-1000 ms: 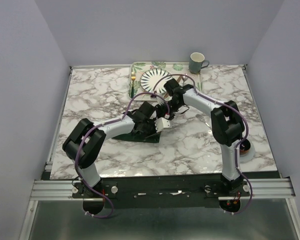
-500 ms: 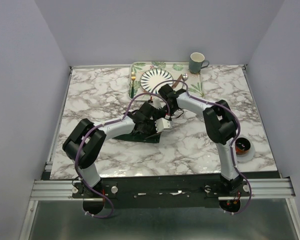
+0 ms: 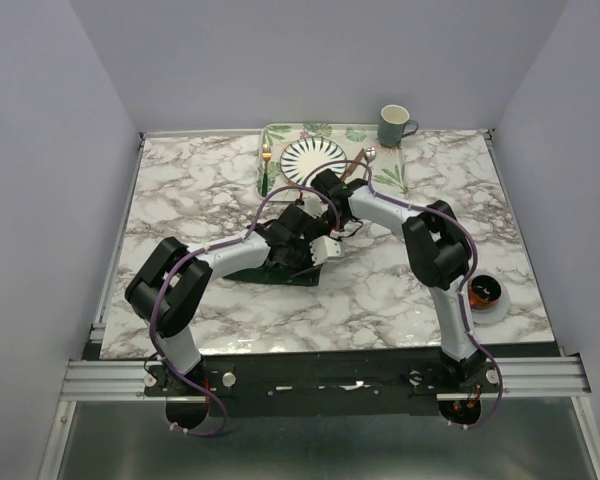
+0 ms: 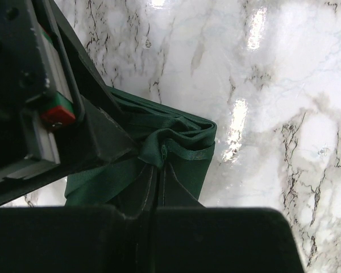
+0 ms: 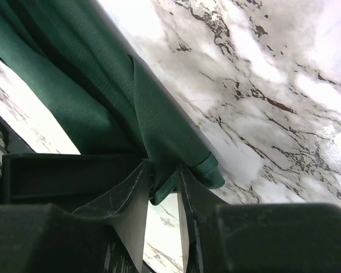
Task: Fold the napkin into a case and place the utensils inside
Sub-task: Stuff the top corner of the smaller-rectangle-folded napkin at the center of the board.
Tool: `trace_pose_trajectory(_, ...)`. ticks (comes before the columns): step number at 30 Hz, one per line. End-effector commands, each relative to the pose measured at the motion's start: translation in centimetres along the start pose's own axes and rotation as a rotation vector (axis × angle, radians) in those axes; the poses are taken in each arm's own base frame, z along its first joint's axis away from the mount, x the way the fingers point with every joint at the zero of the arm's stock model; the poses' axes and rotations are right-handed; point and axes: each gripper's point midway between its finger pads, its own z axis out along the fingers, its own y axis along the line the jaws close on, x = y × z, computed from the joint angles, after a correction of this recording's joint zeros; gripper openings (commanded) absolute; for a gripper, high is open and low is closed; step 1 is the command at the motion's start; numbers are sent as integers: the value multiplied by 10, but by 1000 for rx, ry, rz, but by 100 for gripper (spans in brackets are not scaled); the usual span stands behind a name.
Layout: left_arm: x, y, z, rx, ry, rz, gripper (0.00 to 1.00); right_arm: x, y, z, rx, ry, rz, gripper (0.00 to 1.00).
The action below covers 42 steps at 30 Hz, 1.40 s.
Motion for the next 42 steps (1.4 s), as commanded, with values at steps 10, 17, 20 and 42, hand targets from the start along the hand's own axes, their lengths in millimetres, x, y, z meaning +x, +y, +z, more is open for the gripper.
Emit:
trace_pose_trajectory(10, -4, 0, -5, -14, -9, 25, 0, 10, -20, 29, 208, 51, -17, 30)
trace_pose_trajectory(17, -3, -2, -5, -9, -7, 22, 0, 4, -15, 18, 201, 29, -30, 1)
trace_pose_trajectory(20, -2, -2, -6, -6, -5, 10, 0, -3, -7, 6, 155, -1, -41, 0)
trace_pose_trajectory(42, -4, 10, -14, 160, -124, -462, 0, -11, -9, -12, -61, -78, 124, 1)
